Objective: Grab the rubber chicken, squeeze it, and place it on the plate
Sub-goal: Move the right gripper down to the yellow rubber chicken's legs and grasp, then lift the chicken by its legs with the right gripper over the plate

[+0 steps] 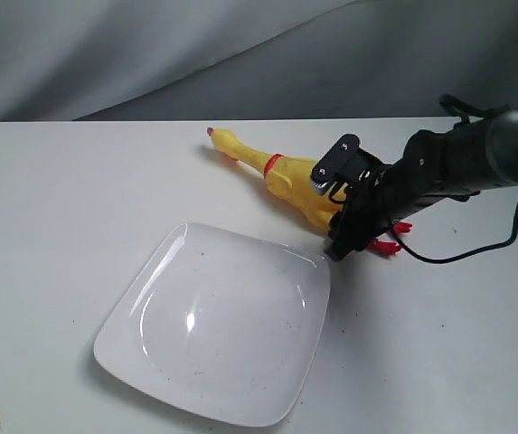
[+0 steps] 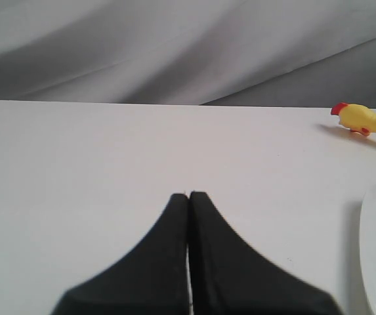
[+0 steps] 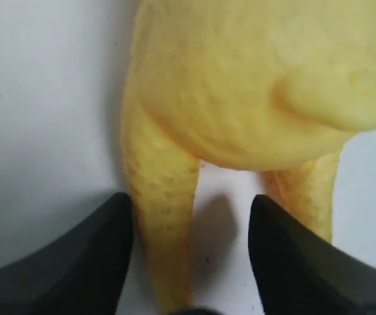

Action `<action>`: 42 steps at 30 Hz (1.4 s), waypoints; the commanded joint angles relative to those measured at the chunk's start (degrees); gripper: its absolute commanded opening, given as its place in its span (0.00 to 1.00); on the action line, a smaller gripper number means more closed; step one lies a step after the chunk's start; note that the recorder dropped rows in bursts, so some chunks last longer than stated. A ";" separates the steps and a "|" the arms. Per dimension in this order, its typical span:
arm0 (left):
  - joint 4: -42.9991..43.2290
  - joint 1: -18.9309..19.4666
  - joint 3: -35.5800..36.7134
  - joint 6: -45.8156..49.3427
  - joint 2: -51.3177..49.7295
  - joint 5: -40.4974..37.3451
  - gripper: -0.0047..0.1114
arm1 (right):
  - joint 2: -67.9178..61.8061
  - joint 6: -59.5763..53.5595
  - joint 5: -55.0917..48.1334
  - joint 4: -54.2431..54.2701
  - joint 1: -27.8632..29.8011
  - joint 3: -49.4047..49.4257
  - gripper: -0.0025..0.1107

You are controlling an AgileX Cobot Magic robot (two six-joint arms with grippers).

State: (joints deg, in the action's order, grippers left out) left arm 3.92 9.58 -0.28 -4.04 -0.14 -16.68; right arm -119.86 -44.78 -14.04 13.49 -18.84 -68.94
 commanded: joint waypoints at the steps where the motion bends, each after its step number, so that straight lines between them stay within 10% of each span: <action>1: -0.44 0.26 0.28 -0.22 0.14 0.32 0.04 | -1.93 0.07 -1.00 -0.21 -0.06 -2.35 0.33; 6: -0.44 0.26 0.28 -0.22 0.14 0.32 0.04 | -1.48 0.22 -4.38 0.36 -0.06 -3.19 0.02; 42: -0.44 0.26 0.28 -0.22 0.14 0.32 0.04 | 53.66 -3.65 -55.92 27.25 -0.06 -2.19 0.02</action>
State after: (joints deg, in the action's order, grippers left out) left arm 3.92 9.58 -0.28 -4.04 -0.14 -16.68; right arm -66.69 -47.81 -70.52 38.30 -18.84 -71.90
